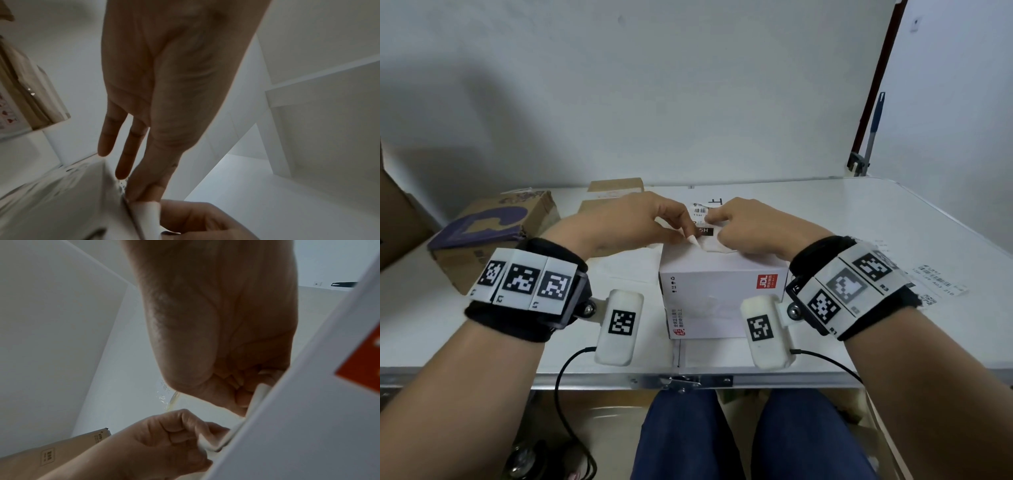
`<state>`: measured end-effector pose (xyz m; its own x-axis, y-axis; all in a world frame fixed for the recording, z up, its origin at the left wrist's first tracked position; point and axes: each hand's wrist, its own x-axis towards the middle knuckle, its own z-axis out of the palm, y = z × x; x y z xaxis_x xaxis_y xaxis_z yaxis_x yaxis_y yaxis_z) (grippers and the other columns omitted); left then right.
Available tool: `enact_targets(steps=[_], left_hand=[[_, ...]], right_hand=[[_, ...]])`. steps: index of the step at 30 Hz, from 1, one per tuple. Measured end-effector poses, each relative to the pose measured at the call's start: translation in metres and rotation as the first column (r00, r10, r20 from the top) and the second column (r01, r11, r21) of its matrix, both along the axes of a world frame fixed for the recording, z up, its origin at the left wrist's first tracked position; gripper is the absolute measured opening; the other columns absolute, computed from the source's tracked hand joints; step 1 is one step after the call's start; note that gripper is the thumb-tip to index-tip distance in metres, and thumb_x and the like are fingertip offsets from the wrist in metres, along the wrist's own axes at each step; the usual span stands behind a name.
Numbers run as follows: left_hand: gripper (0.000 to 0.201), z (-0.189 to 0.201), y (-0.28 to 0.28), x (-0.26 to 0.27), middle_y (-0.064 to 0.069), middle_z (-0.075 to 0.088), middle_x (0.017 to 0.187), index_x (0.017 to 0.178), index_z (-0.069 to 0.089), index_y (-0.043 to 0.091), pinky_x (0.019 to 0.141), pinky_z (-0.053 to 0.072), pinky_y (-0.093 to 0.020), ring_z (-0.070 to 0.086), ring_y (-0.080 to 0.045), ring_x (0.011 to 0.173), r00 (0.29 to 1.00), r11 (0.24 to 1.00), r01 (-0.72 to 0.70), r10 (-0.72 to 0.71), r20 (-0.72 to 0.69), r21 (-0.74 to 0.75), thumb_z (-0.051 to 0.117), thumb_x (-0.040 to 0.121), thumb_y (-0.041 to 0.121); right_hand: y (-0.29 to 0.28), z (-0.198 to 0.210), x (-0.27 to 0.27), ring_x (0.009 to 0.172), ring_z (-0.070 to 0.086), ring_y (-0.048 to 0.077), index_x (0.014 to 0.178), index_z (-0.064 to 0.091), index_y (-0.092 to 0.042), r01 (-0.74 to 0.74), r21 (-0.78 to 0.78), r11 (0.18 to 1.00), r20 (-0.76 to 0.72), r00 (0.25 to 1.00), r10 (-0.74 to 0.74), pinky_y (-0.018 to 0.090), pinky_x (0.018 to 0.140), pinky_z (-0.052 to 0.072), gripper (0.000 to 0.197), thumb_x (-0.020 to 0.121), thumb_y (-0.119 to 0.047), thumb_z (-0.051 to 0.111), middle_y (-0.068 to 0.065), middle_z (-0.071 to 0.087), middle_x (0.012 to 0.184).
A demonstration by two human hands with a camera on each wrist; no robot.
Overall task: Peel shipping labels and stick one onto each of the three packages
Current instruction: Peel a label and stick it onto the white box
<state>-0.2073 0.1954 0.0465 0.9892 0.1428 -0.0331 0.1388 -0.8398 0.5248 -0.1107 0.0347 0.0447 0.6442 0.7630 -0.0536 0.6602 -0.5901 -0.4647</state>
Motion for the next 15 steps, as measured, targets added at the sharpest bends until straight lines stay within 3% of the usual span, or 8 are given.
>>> enact_targets(steps=[3, 5, 6, 8, 11, 12, 15], left_hand=[[0.038, 0.003, -0.004, -0.001, 0.03, 0.068, 0.098, 0.086, 0.071, 0.032, 0.097, 0.043, -0.018, 0.056, 0.012, 0.104, 0.999, 0.998, -0.029, 0.028, 0.017, 0.053, 0.047, 0.091, 0.002], [0.033, 0.005, -0.017, -0.001, 0.033, 0.061, 0.091, 0.093, 0.068, 0.038, 0.075, 0.033, 0.003, 0.048, 0.025, 0.09, 0.996, 0.98, -0.058, 0.045, 0.074, 0.193, 0.045, 0.096, 0.013], [0.025, 0.004, -0.024, -0.001, 0.031, 0.058, 0.095, 0.1, 0.065, 0.041, 0.069, 0.03, 0.004, 0.047, 0.024, 0.087, 0.996, 0.971, -0.052, 0.034, 0.079, 0.235, 0.048, 0.097, 0.023], [0.024, -0.003, -0.031, 0.002, 0.022, 0.052, 0.117, 0.116, 0.061, 0.041, 0.078, 0.03, -0.001, 0.049, 0.011, 0.1, 0.999, 0.98, 0.017, -0.024, 0.036, 0.196, 0.055, 0.093, 0.043], [0.053, -0.011, -0.033, 0.001, 0.022, 0.039, 0.133, 0.127, 0.051, 0.045, 0.099, 0.033, -0.023, 0.04, 0.0, 0.121, 0.996, 0.985, 0.084, -0.078, -0.045, 0.148, 0.065, 0.078, 0.059], [0.059, -0.012, -0.031, 0.001, 0.022, 0.037, 0.133, 0.128, 0.048, 0.047, 0.101, 0.034, -0.025, 0.038, 0.0, 0.122, 0.995, 0.982, 0.095, -0.088, -0.056, 0.161, 0.067, 0.075, 0.06], [0.061, -0.014, -0.024, 0.003, 0.025, 0.037, 0.132, 0.128, 0.05, 0.05, 0.105, 0.032, -0.025, 0.036, 0.001, 0.124, 0.993, 0.987, 0.11, -0.105, -0.051, 0.113, 0.073, 0.071, 0.056]], right_hand=[[0.001, -0.002, 0.002, 0.12, 0.052, 0.028, 0.126, 0.057, -0.007, -0.016, 0.006, 1.0, 0.023, 1.0, 0.016, 0.028, 0.093, 0.04, 0.042, 0.088, -0.004, 0.041, 0.009, 0.058, 0.13], [0.002, -0.004, 0.003, 0.104, 0.056, 0.025, 0.121, 0.061, -0.009, -0.046, 0.004, 0.999, 0.035, 0.998, 0.045, 0.027, 0.082, 0.039, 0.037, 0.093, -0.007, 0.038, 0.009, 0.063, 0.113], [0.002, -0.004, 0.004, 0.098, 0.056, 0.024, 0.118, 0.063, -0.011, -0.058, 0.012, 0.998, 0.035, 0.998, 0.057, 0.028, 0.08, 0.04, 0.035, 0.093, -0.008, 0.039, 0.008, 0.063, 0.106], [-0.002, -0.002, 0.005, 0.095, 0.056, 0.021, 0.116, 0.066, -0.015, -0.063, 0.052, 0.997, -0.01, 0.998, 0.064, 0.031, 0.083, 0.044, 0.037, 0.089, -0.003, 0.044, 0.007, 0.065, 0.107], [-0.009, 0.003, 0.009, 0.09, 0.059, 0.015, 0.122, 0.065, -0.018, -0.074, 0.044, 0.996, -0.017, 0.997, 0.074, 0.022, 0.073, 0.043, 0.044, 0.088, 0.001, 0.044, 0.003, 0.066, 0.112], [-0.012, 0.005, 0.012, 0.097, 0.059, 0.016, 0.125, 0.063, -0.02, -0.079, 0.01, 0.997, 0.01, 0.997, 0.079, 0.021, 0.074, 0.042, 0.046, 0.09, 0.001, 0.042, 0.002, 0.065, 0.115], [-0.022, 0.007, 0.023, 0.127, 0.046, 0.017, 0.126, 0.062, -0.026, -0.073, -0.019, 0.997, 0.086, 0.993, 0.074, 0.021, 0.09, 0.033, 0.048, 0.092, -0.001, 0.04, -0.002, 0.052, 0.139]])
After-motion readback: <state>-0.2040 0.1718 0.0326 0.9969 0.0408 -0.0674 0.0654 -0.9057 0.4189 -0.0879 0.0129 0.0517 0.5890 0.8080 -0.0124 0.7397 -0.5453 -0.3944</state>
